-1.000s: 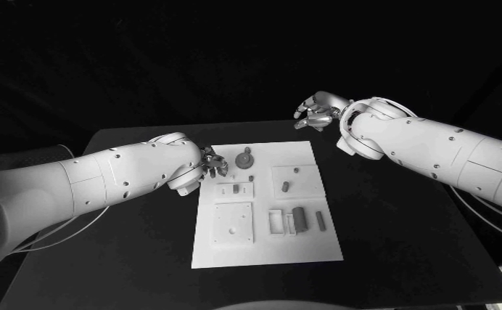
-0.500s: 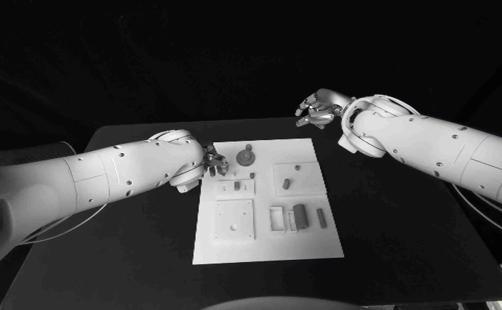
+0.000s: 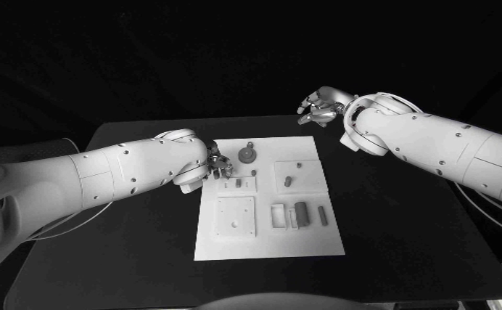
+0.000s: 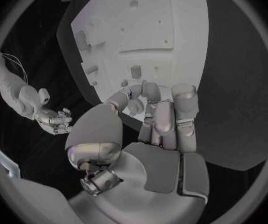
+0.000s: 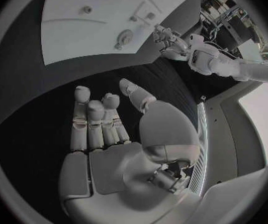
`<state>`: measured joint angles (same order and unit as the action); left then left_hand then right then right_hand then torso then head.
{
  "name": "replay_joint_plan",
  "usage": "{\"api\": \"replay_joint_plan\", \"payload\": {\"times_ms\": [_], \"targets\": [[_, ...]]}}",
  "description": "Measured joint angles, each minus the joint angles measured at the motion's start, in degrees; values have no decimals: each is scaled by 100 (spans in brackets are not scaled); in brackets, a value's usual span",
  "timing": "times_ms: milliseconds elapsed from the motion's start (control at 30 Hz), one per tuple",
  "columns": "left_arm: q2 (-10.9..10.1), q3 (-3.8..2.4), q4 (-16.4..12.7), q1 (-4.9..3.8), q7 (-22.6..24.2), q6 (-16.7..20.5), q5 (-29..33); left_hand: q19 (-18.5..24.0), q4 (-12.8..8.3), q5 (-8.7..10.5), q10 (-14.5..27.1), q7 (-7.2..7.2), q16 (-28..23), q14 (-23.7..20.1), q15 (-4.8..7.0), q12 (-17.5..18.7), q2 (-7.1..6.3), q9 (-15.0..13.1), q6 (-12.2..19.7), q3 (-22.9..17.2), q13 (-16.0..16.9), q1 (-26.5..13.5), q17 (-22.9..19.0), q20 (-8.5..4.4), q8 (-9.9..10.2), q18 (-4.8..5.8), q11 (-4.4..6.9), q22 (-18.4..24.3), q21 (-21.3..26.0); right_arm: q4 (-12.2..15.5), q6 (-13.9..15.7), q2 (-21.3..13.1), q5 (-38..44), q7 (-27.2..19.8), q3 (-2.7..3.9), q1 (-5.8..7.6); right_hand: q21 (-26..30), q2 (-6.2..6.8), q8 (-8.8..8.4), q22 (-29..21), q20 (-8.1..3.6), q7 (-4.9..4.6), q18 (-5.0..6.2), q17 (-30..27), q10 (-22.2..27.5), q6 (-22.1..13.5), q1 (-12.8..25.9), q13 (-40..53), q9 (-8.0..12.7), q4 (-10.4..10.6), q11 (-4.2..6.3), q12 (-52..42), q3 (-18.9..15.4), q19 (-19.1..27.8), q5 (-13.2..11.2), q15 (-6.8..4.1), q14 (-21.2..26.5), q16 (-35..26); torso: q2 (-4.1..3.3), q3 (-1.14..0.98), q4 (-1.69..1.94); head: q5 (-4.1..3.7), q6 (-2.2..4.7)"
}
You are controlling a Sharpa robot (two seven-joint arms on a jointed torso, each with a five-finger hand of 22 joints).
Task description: Assemble the parts on the task board
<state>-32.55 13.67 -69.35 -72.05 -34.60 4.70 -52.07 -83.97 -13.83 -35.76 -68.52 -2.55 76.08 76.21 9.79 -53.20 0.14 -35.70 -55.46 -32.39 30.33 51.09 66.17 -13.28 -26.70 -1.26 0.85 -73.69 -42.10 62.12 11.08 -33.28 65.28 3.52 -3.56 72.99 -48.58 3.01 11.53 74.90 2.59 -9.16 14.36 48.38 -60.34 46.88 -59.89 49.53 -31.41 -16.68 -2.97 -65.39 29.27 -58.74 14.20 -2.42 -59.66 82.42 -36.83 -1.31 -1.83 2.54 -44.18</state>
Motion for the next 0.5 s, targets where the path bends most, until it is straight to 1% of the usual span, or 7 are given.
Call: {"api": "replay_joint_plan", "payload": {"times_ms": [133, 300, 500], "targets": [[6, 1, 6, 18, -2, 38, 102, -8, 0, -78, -16, 1, 26, 17, 3, 0, -1, 0, -3, 0, 0, -59, 32, 8, -6, -1, 2, -11, -1, -1, -2, 7, 0, 0, 0, -1, 0, 0, 0, 0, 0, -5, 0, 0, 0, 6, 0, 0, 0, 0, 0, 0, 0, 0, 0, 0, 0, 0, 1, 2, 0, 8, -4], [25, 2, 49, 22, -6, 123, 208, -8, 0, -79, -19, 12, 27, 29, -4, 0, 10, 0, -15, 0, 0, -81, 39, 8, -10, -3, 1, -18, -3, -13, -4, 17, 0, 0, -2, -3, 0, 0, 0, 0, 0, -6, 0, 0, 0, 6, 0, -5, 0, 0, 0, 0, 0, 0, 0, 1, 0, 0, 1, 4, 3, 25, -4], [52, 2, 73, 41, -10, 212, 336, -8, 0, -80, -20, 13, 44, 39, 3, 0, 16, 0, -18, -1, -1, -87, 57, 8, -10, -4, 2, -23, -25, -23, -7, 47, 0, 0, -2, -7, 0, 0, 0, 0, 0, -6, 0, -6, -1, 6, 0, -5, 0, 0, 1, 0, 0, 0, 22, 1, 0, 0, 2, -5, 3, 64, -32]]}}
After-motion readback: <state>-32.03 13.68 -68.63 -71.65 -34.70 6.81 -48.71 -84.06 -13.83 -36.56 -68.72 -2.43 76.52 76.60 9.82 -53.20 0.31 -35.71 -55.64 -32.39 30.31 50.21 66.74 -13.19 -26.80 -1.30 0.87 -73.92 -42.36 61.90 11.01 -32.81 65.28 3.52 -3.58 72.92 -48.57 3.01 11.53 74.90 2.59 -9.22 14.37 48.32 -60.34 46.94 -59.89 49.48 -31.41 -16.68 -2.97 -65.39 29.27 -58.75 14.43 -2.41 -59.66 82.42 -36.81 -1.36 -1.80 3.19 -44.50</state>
